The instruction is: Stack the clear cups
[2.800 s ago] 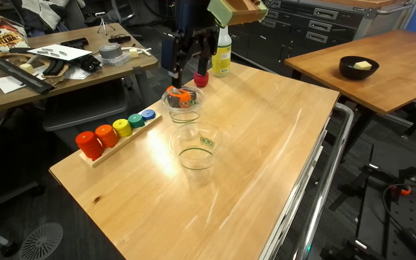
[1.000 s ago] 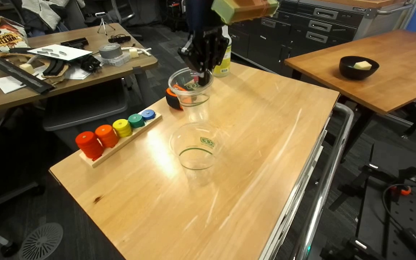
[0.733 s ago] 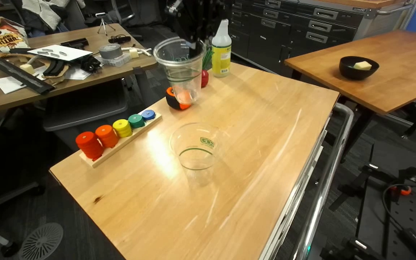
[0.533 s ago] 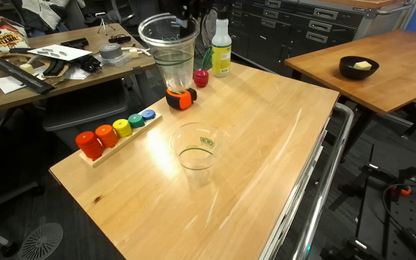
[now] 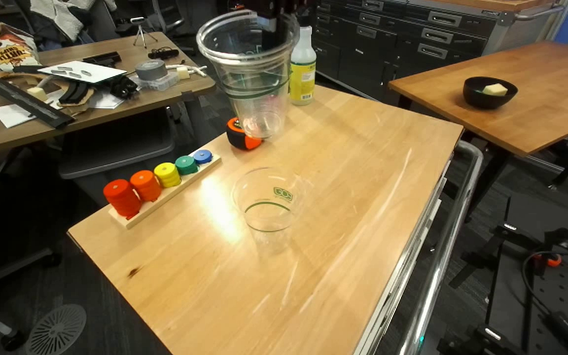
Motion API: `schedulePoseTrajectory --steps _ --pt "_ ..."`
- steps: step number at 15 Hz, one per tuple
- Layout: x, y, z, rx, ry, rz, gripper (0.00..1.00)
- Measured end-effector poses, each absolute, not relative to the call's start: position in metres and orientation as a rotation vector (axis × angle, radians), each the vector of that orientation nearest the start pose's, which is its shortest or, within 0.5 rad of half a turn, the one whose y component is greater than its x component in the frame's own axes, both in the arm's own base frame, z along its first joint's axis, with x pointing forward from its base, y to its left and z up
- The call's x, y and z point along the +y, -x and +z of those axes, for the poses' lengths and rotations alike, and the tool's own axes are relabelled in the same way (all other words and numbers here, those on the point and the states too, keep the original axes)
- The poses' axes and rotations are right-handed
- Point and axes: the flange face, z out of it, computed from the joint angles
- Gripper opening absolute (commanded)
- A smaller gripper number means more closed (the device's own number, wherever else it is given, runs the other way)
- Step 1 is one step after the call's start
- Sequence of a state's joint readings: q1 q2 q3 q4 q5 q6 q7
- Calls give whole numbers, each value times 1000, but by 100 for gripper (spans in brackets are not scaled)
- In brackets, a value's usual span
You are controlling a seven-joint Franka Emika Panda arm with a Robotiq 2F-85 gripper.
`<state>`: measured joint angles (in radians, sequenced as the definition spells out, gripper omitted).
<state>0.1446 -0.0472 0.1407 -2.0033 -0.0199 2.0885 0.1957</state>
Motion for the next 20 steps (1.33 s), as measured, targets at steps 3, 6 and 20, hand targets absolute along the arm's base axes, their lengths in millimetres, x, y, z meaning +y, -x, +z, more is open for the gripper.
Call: schedulePoseTrajectory --steps 3,6,20 --pt "159 -524 481 -187 3098 -145 1" --pt "159 -518 471 -228 3065 -100 1" --pt "163 -507 436 -466 2918 -112 1"
